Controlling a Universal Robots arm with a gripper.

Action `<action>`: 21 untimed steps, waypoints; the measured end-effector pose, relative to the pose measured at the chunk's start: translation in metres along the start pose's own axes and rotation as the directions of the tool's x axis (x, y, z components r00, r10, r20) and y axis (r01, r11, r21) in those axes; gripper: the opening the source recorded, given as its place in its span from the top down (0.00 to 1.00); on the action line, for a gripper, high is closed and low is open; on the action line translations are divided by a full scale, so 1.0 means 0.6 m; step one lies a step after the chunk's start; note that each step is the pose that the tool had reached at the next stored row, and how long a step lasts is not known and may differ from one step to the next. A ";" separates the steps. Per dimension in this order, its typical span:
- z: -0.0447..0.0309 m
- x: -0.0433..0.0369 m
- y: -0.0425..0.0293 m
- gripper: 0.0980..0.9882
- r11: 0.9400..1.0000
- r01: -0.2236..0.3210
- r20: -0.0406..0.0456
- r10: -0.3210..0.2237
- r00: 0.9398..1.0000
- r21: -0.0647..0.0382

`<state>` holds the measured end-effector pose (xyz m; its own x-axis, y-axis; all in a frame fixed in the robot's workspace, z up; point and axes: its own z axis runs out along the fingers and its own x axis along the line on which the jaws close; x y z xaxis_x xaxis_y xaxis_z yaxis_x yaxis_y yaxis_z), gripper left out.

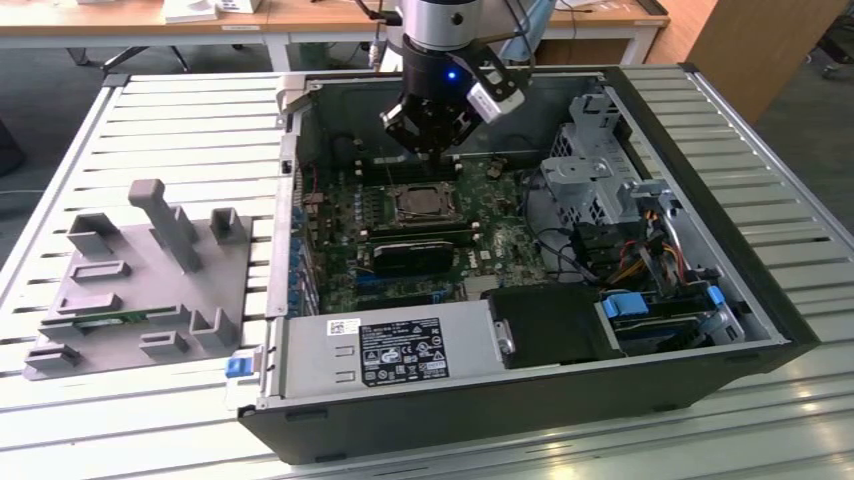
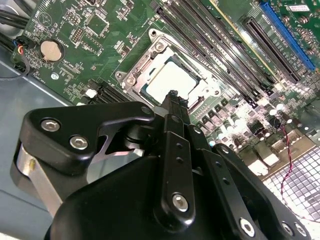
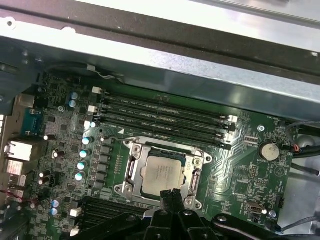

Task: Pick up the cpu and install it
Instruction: 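Install the first cpu locking lever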

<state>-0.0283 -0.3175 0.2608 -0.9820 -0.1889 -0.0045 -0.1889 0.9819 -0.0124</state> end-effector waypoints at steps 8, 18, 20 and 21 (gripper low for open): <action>0.000 0.000 0.000 0.99 1.000 0.020 0.000 -0.020 1.000 0.000; 0.000 0.000 0.000 0.99 0.999 0.044 0.001 -0.044 0.999 0.000; 0.000 0.000 0.000 0.99 0.999 0.051 0.001 -0.051 0.999 0.000; 0.000 0.000 0.000 0.99 0.999 0.055 0.001 -0.055 0.999 0.000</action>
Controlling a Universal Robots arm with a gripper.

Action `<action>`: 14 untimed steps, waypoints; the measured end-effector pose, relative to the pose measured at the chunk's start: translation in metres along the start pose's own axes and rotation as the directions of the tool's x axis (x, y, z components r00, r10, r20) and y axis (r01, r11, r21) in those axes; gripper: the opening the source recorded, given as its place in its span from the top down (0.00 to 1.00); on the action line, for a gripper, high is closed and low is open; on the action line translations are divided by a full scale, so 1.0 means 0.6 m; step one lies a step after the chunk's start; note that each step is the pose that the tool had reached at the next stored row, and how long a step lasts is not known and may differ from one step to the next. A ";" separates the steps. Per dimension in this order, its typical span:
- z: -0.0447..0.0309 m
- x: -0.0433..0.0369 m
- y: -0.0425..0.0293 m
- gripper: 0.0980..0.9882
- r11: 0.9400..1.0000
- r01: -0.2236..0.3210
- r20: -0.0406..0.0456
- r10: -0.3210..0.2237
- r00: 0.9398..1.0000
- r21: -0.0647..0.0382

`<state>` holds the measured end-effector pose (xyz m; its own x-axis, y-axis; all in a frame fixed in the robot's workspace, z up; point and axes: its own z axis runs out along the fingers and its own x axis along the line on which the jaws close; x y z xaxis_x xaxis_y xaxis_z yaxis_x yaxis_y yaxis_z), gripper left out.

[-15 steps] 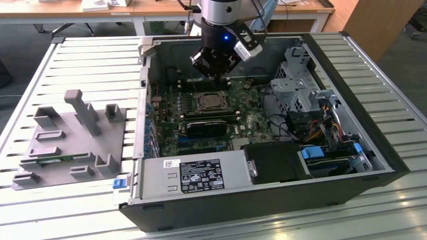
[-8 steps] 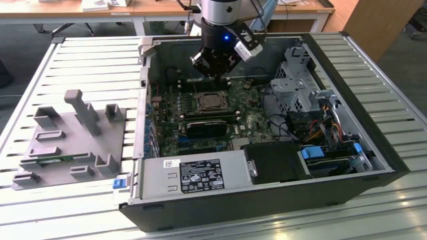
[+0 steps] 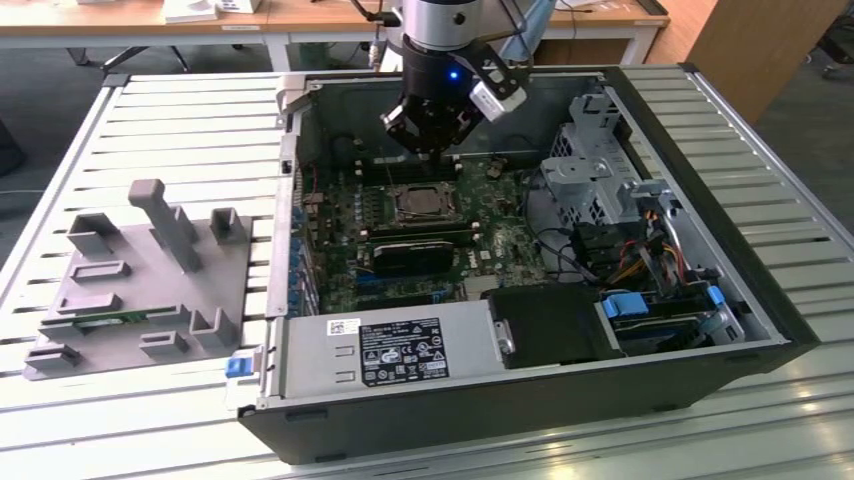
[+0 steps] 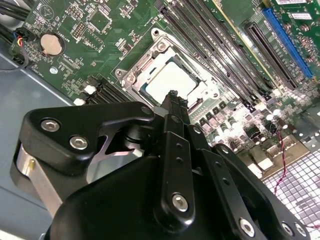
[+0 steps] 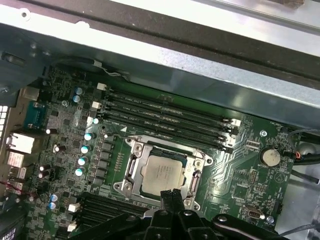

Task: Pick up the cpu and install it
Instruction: 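Install the first cpu locking lever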

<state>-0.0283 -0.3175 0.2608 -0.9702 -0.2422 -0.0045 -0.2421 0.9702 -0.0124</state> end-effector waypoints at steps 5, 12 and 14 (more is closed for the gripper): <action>0.000 0.000 0.000 0.99 1.000 0.027 0.000 -0.027 1.000 0.000; 0.000 0.000 0.000 0.99 0.996 0.085 0.002 -0.085 0.996 -0.001; 0.000 0.000 0.000 0.99 0.995 0.095 0.003 -0.095 0.995 -0.001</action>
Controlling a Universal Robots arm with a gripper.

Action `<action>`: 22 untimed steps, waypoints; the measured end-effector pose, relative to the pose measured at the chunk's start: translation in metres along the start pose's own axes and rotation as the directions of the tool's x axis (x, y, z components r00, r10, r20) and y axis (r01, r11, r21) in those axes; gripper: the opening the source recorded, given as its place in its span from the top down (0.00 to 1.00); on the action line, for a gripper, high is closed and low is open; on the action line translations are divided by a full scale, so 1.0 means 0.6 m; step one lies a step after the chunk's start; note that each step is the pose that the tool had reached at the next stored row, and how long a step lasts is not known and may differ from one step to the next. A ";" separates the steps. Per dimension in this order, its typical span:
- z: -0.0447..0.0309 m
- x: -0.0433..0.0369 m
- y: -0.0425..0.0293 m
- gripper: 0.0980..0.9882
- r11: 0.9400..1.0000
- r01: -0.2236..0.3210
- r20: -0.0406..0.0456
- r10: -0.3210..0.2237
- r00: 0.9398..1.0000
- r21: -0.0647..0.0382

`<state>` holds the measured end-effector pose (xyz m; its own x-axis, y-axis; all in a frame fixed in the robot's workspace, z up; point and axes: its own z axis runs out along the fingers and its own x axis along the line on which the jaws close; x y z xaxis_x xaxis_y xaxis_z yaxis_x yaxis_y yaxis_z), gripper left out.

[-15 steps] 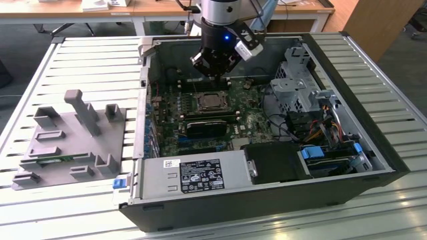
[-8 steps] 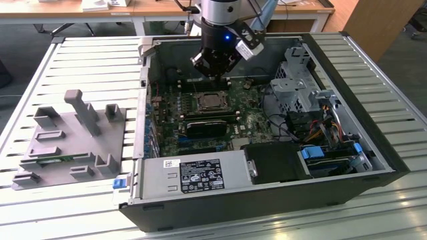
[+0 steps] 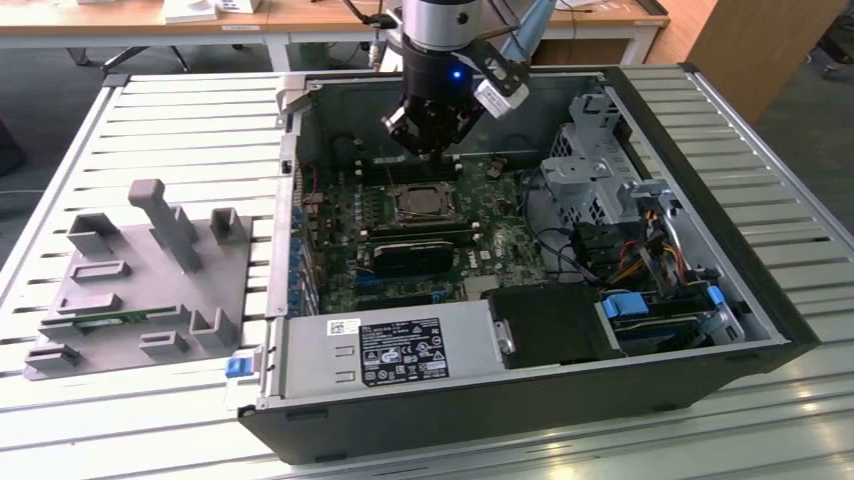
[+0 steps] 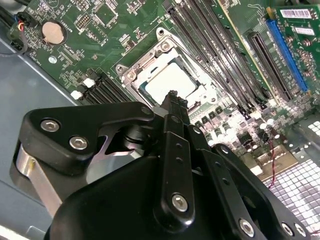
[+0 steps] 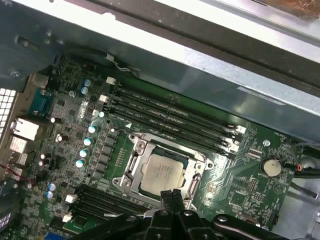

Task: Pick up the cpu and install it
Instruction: 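Install the first cpu locking lever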

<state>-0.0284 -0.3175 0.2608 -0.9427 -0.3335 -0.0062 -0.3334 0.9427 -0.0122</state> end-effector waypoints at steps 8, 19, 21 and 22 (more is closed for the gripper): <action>0.002 0.000 0.000 0.99 0.992 -0.123 -0.002 0.123 0.992 0.001; 0.003 0.032 0.011 0.99 0.981 -0.196 -0.003 0.196 0.981 0.001; 0.003 0.041 0.015 0.99 0.981 -0.196 -0.003 0.196 0.981 0.001; 0.003 0.043 0.015 0.99 0.981 -0.196 -0.002 0.196 0.981 0.001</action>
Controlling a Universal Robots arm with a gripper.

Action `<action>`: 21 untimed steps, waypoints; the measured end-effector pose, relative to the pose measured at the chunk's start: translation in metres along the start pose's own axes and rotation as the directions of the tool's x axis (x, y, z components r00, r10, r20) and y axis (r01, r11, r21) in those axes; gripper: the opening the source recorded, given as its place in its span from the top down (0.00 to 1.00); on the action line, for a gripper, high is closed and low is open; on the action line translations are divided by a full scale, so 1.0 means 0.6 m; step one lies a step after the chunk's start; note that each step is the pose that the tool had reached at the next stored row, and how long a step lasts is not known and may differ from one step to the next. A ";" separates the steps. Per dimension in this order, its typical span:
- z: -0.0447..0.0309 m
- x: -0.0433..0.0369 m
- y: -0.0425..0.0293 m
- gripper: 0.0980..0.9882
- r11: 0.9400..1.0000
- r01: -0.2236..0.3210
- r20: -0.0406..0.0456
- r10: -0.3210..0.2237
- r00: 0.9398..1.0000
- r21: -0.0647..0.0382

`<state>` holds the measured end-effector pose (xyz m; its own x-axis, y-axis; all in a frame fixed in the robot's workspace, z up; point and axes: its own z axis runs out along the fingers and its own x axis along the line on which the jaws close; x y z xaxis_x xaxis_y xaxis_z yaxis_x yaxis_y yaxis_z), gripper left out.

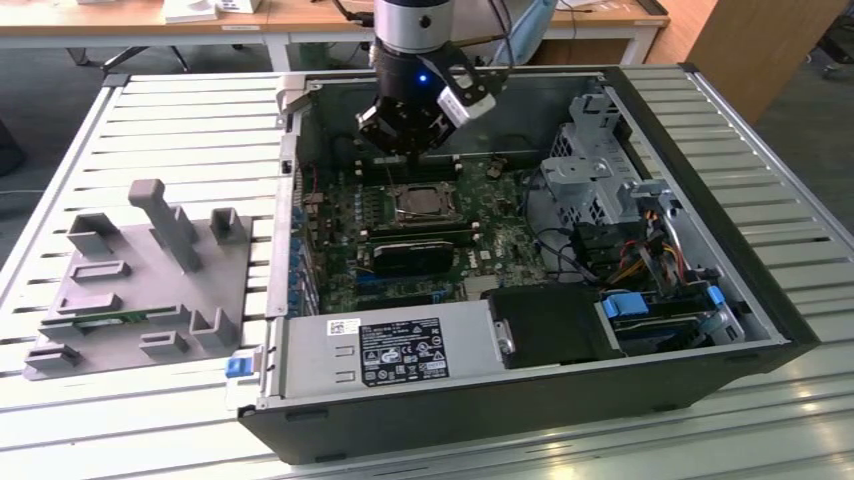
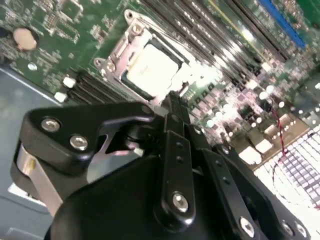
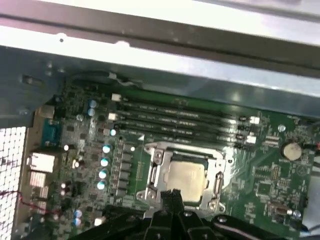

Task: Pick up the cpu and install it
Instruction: 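Install the first cpu locking lever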

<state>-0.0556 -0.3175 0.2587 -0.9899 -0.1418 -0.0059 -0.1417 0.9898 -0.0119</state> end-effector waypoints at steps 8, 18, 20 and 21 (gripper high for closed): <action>0.002 0.010 0.002 0.99 0.997 -0.076 -0.001 0.076 0.997 0.001; 0.003 0.052 0.012 0.99 0.997 -0.077 -0.001 0.077 0.997 -0.002; 0.003 0.057 0.014 0.99 0.997 -0.077 -0.001 0.077 0.997 -0.002; 0.004 0.059 0.015 0.99 0.997 -0.077 -0.001 0.077 0.997 -0.003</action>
<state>-0.0916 -0.3139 0.2563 -0.9978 -0.0653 -0.0062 -0.0653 0.9978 -0.0086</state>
